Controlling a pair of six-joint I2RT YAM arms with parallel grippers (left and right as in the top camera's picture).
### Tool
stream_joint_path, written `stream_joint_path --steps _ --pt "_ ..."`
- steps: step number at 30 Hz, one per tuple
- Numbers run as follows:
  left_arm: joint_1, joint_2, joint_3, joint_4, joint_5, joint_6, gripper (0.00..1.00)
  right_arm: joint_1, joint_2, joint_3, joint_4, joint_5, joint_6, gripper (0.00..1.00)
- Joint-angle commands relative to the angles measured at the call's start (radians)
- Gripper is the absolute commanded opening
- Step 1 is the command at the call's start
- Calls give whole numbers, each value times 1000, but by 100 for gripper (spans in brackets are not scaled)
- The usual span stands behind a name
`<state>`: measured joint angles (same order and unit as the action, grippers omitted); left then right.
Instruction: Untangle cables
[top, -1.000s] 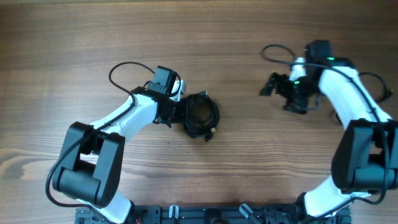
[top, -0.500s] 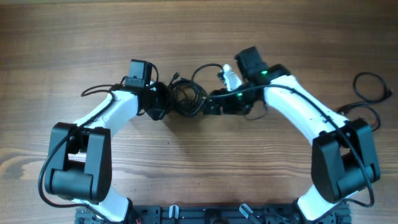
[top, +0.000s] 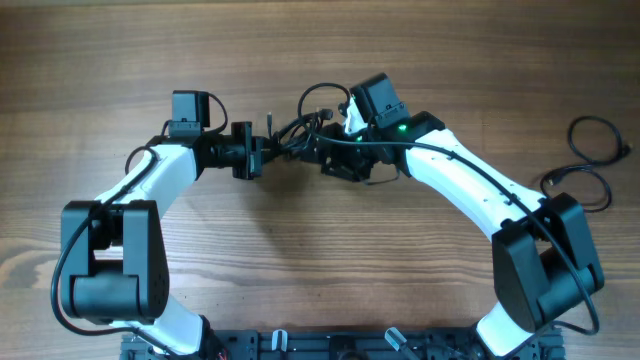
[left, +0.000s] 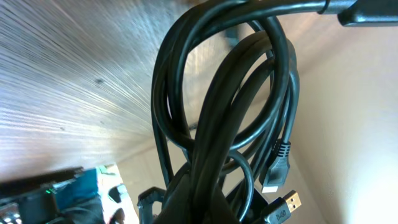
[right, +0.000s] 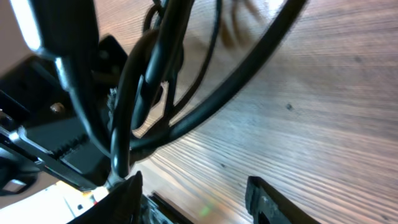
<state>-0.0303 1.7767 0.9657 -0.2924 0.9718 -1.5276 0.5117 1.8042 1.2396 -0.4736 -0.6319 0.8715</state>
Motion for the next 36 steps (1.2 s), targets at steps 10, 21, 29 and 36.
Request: stream_joint_path --steps 10,21,29,36 --pt "16 -8 -4 116 121 -131 4 1 -13 10 232 -88 -66 40" --pt "16 -8 -4 132 166 -130 4 0 -13 10 368 -232 -192 57" --pt "27 -8 -4 153 216 -130 4 -70 -13 10 495 -486 -222 57" --pt "43 -8 -4 155 259 -190 4 -72 -13 10 203 -396 -418 47"
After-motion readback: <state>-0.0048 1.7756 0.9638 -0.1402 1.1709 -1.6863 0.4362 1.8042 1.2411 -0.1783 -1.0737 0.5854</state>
